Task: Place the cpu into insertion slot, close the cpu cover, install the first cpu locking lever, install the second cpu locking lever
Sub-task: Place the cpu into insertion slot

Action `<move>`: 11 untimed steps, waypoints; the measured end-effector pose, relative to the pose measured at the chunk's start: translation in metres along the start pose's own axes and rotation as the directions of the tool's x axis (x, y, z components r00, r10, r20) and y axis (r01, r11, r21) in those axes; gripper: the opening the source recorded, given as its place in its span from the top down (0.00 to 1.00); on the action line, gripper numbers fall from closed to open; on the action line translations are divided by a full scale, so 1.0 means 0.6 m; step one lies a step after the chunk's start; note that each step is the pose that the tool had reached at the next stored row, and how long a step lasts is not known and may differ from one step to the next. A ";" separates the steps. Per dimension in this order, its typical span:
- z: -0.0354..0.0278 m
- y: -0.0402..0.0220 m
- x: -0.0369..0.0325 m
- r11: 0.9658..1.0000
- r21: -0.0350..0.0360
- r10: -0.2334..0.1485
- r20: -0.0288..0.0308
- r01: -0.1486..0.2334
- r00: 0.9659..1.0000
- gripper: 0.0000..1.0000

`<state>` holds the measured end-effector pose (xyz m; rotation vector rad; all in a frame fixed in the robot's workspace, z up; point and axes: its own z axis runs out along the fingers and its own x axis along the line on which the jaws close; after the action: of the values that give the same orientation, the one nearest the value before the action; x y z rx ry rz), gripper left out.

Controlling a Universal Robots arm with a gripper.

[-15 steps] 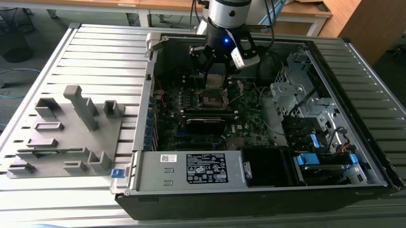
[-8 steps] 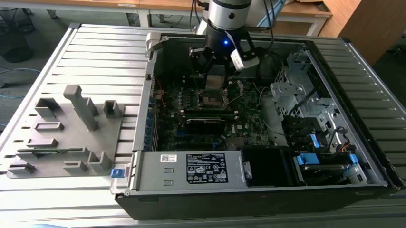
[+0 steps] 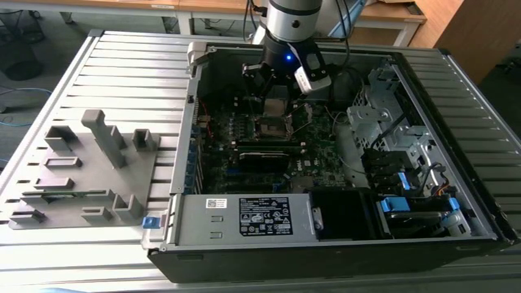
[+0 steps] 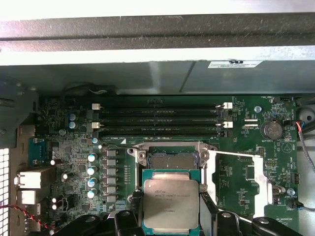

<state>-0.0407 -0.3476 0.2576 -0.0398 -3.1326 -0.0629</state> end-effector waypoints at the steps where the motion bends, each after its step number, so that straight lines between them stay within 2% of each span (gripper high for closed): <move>1: 0.000 0.000 0.000 1.000 0.000 0.000 0.000 0.000 1.000 0.46; 11: 0.002 0.000 0.000 1.000 0.000 0.000 0.000 0.000 1.000 0.46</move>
<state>-0.0407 -0.3476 0.2564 -0.0398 -3.1326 -0.0629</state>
